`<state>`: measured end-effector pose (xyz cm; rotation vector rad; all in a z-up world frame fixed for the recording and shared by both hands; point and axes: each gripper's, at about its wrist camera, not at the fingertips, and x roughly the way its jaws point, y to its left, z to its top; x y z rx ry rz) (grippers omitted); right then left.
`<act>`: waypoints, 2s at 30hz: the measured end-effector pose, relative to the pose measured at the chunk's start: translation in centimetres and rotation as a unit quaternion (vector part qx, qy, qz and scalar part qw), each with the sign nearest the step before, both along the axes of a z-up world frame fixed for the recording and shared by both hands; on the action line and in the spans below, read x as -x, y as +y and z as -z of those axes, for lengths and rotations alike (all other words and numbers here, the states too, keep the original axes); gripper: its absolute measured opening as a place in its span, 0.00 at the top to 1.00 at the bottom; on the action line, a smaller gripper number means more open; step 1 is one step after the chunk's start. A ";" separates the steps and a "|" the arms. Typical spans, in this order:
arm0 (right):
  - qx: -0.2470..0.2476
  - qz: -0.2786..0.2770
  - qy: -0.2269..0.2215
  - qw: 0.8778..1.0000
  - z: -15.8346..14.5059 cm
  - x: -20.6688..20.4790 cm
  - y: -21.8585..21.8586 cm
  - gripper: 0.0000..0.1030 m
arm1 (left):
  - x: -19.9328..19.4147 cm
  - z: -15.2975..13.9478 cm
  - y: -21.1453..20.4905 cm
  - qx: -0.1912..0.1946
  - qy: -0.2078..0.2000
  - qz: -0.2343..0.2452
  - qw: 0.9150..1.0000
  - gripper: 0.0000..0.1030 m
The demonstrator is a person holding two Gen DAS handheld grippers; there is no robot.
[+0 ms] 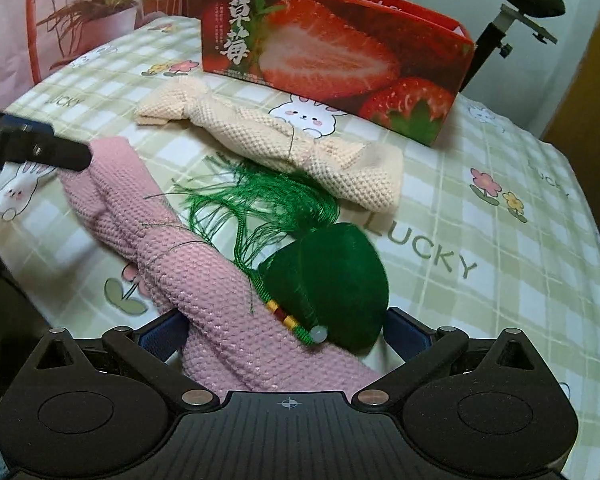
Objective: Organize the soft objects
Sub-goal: 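Move both tools down toward the pink knitted towel, then close the left and right grippers on the pink knitted towel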
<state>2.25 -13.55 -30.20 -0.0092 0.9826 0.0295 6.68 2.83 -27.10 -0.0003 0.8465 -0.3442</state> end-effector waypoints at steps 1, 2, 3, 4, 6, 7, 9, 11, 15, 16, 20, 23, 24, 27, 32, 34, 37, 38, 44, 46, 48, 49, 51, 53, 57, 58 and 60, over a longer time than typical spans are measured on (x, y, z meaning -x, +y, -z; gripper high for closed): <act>0.001 0.000 -0.001 1.000 0.0 -0.4 -0.2 0.01 | 0.0 0.0 0.1 0.001 0.002 -0.001 1.000 0.00; 0.003 -0.001 -0.002 1.000 0.1 -0.8 -0.3 0.01 | -0.1 0.1 0.1 0.001 0.003 -0.002 1.000 0.00; 0.004 -0.001 -0.003 1.000 0.1 -1.2 -0.6 0.01 | -0.1 0.1 0.1 0.001 0.003 -0.002 1.000 0.00; 0.005 0.000 -0.004 1.000 0.1 -1.7 -0.8 0.01 | 0.0 0.1 0.0 0.000 0.003 -0.001 1.000 0.00; 0.004 0.002 -0.005 1.000 0.2 -2.6 -1.2 0.01 | 0.0 0.1 -0.1 -0.001 0.003 0.000 1.000 0.00; 0.005 0.002 -0.006 1.000 0.2 -3.0 -1.3 0.01 | 0.0 0.1 -0.1 -0.001 0.003 0.000 1.000 0.00; 0.009 0.003 -0.011 1.000 0.3 -3.8 -1.4 0.01 | -0.1 0.2 -0.1 -0.001 0.004 -0.002 1.000 0.00; 0.021 0.004 -0.021 1.000 0.3 -4.3 -1.4 0.01 | -0.1 0.2 0.0 0.000 0.005 -0.004 1.000 0.00; 0.017 0.016 -0.042 0.999 0.4 -4.0 -1.6 0.01 | -0.2 0.2 0.1 0.005 0.006 -0.008 1.000 0.00; 0.014 0.019 -0.047 0.999 0.4 -3.7 -1.7 0.01 | -0.2 0.2 0.2 0.006 0.006 -0.009 1.000 0.00; 0.004 0.032 -0.058 0.998 0.1 -2.4 -2.0 0.01 | -0.2 0.2 0.3 0.009 0.006 -0.011 1.000 0.00; 0.000 0.044 -0.068 0.997 -0.5 -1.5 -2.2 0.01 | -0.1 0.0 0.3 0.010 0.004 -0.011 1.000 0.00; -0.005 0.049 -0.072 0.996 -0.7 -1.2 -2.3 0.01 | -0.1 0.0 0.3 0.011 0.004 -0.012 1.000 0.00; -0.018 0.068 -0.079 0.994 -1.4 -0.1 -2.7 0.01 | -0.1 0.0 0.5 0.015 0.005 -0.016 1.000 0.00; -0.033 0.087 -0.067 0.993 -1.1 1.2 -3.3 0.12 | -0.1 0.0 0.7 0.021 0.004 -0.018 1.000 0.00; -0.044 0.091 -0.064 0.993 -0.9 1.5 -3.3 0.17 | -0.2 0.1 0.7 0.022 0.007 -0.019 1.000 0.00; -0.051 0.088 -0.068 0.993 -1.0 1.7 -3.2 0.21 | -0.3 0.2 0.6 0.022 0.011 -0.019 1.000 0.00; -0.050 0.086 -0.069 0.993 -1.1 1.7 -3.1 0.21 | -0.3 0.2 0.6 0.023 0.011 -0.019 1.000 0.00; -0.055 0.088 -0.081 0.991 -1.1 1.5 -3.4 0.25 | -0.5 0.4 1.0 0.035 0.016 -0.024 0.999 0.01; -0.056 0.083 -0.093 0.991 -1.3 1.4 -3.3 0.28 | -0.5 0.5 1.1 0.039 0.017 -0.025 0.999 0.05; -0.045 0.067 -0.100 0.992 -1.6 1.3 -2.7 0.28 | -0.7 0.5 1.2 0.043 0.019 -0.024 0.999 0.09; -0.043 0.058 -0.101 0.992 -1.6 1.2 -2.4 0.28 | -0.7 0.5 1.2 0.044 0.019 -0.025 0.999 0.10; -0.042 0.050 -0.087 0.994 -1.2 0.9 -2.2 0.30 | -0.8 0.5 1.2 0.047 0.020 -0.026 0.998 0.10; -0.043 0.058 -0.071 0.995 -0.6 0.7 -2.3 0.30 | -1.1 0.5 1.3 0.050 0.026 -0.026 0.998 0.10; -0.051 0.079 -0.055 0.994 0.2 0.8 -2.7 0.30 | -3.4 0.3 1.8 0.065 0.057 -0.043 0.995 0.10; -0.052 0.081 -0.055 0.994 0.3 0.8 -2.8 0.30 | -3.9 0.2 1.8 0.068 0.056 -0.047 0.995 0.10; -0.052 0.080 -0.056 0.994 0.4 0.9 -2.7 0.29 | -5.0 0.1 1.4 0.065 0.053 -0.045 0.995 0.10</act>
